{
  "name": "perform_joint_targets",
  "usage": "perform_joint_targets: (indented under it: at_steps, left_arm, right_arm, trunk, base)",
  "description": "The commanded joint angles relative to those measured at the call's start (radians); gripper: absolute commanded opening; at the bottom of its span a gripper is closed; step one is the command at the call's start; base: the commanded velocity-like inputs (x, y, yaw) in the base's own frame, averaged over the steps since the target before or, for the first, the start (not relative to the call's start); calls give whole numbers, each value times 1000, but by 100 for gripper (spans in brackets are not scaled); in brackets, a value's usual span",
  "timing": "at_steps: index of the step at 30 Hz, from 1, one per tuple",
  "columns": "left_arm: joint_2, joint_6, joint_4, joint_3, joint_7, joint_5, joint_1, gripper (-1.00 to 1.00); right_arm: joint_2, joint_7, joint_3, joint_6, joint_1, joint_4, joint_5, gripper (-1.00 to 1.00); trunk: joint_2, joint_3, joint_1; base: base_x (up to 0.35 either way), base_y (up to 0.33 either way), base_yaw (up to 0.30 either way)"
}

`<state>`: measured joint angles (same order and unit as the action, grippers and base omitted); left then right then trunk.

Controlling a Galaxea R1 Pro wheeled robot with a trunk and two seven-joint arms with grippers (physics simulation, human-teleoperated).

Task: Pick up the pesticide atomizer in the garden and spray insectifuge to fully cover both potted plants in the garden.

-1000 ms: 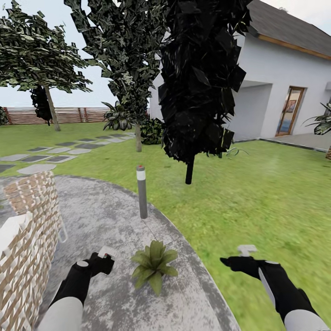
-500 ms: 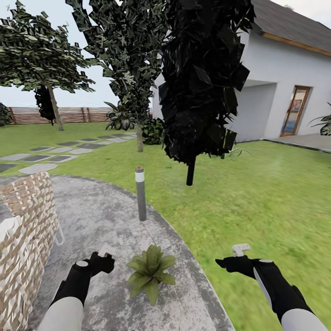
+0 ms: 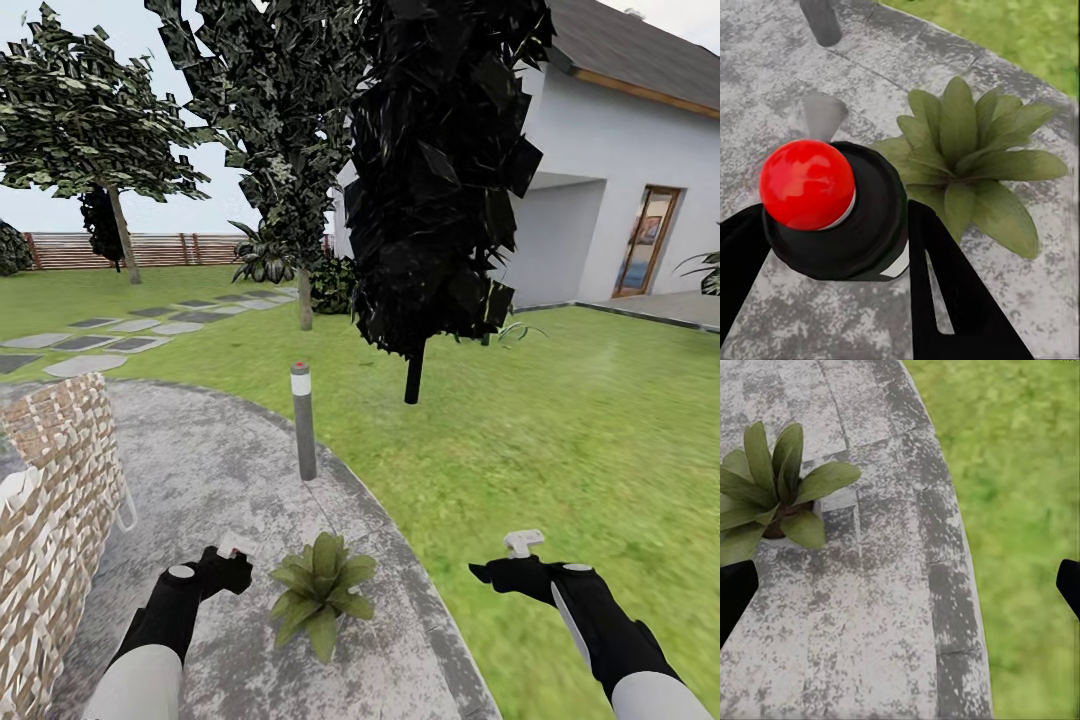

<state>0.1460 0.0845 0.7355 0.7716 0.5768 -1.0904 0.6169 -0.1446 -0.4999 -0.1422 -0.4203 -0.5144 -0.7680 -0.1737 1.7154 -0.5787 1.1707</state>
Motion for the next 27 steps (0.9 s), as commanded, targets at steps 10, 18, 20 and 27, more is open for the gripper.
perform_joint_targets:
  at_steps: [10,18,20,27]
  left_arm:
    - [-3,4,109,-157,348,-5,1,-100]
    - [-5,4,236,-172,532,-6,1,-100]
    - [-6,4,238,-175,535,-6,1,-100]
    - [-8,3,272,-179,543,-81,1,-100]
  right_arm:
    - [1,-12,7,-5,0,-19,-16,100]
    - [1,-12,7,-6,-1,-19,-17,100]
    - [2,-12,7,-6,-1,-19,-17,100]
    - [1,-11,7,-82,-1,-19,-17,100]
  trunk:
    - [1,-1,0]
    - [1,-1,0]
    - [1,-1,0]
    - [1,-1,0]
  base:
    - [0,0,0]
    - [0,0,0]
    - [0,0,0]
    - [0,0,0]
